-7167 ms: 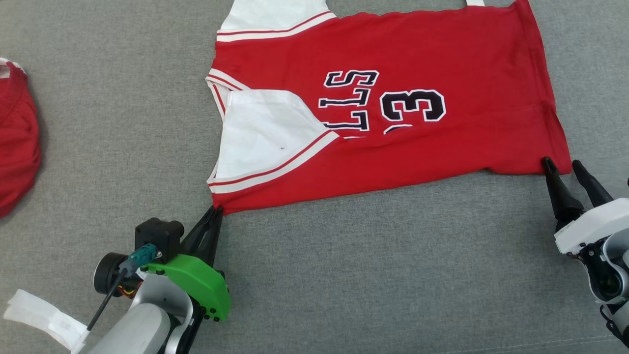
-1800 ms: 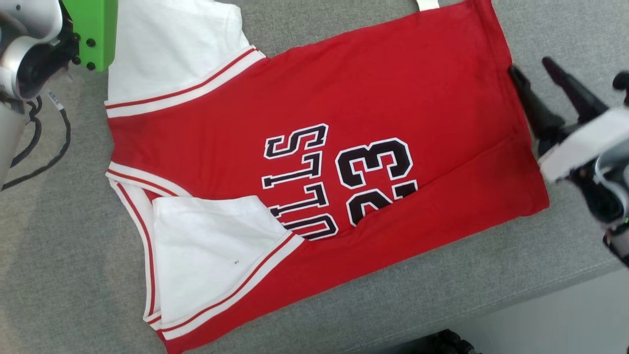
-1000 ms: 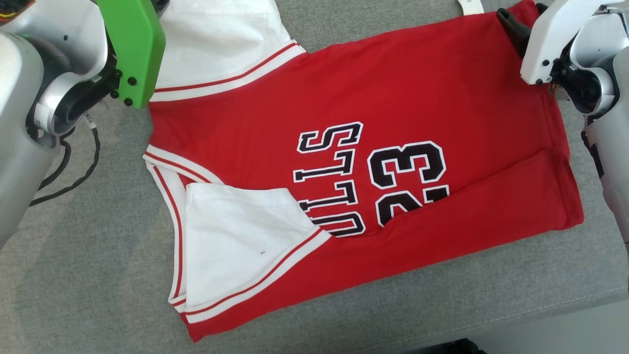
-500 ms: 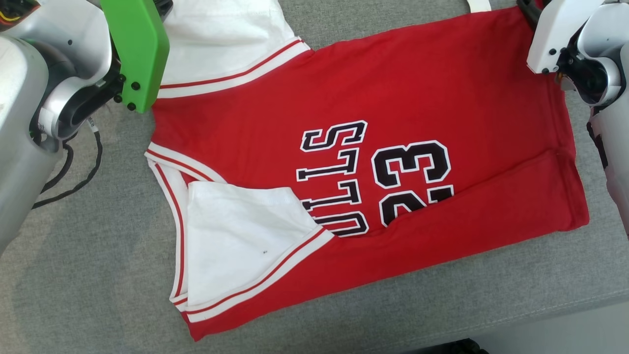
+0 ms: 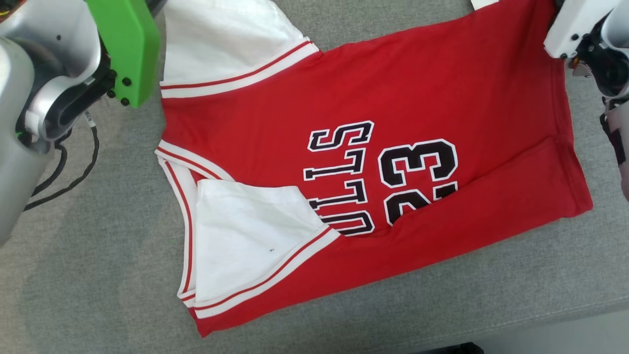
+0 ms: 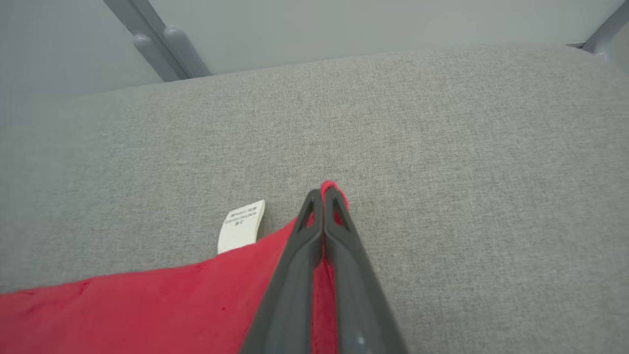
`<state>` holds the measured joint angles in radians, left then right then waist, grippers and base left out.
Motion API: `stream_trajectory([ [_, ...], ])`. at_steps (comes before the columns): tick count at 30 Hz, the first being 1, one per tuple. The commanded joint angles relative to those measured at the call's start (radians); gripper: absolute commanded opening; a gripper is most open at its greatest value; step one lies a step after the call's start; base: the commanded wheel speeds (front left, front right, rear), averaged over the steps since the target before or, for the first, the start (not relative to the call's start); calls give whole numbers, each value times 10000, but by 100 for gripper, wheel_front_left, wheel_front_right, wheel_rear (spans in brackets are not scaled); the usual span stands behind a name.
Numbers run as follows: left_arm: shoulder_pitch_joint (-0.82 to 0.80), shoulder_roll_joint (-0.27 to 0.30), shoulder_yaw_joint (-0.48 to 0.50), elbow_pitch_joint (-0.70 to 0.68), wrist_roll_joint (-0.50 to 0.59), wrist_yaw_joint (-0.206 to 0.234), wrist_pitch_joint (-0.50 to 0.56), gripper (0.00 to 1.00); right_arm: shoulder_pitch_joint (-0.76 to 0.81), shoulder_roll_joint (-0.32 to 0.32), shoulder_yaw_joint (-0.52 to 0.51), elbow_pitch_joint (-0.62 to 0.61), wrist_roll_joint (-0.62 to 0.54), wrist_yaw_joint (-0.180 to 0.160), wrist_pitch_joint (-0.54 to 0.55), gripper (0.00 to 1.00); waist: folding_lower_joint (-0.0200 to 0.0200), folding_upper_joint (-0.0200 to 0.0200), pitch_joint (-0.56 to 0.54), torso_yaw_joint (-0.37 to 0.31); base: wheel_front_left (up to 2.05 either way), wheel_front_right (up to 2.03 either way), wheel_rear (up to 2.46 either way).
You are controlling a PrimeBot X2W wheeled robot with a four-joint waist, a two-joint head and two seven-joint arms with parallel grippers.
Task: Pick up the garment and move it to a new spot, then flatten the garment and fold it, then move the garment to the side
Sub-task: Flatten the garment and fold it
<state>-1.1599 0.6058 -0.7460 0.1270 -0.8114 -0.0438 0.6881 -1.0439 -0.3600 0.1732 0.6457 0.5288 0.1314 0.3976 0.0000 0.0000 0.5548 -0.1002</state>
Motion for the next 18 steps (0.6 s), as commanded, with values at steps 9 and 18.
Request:
stream_trajectory([
  [9,1118,565,965,-936,-919,26,-1243,0,1309,-984,-467,-1379,1893,-15,21,0,0,0,-542,441,0,0,0],
  [18,2231,950,1485,-2187,-1618,215,-1790,0,2615,-1721,-887,-2458,2637,-15,263,0,0,0,-987,877,0,0,0],
])
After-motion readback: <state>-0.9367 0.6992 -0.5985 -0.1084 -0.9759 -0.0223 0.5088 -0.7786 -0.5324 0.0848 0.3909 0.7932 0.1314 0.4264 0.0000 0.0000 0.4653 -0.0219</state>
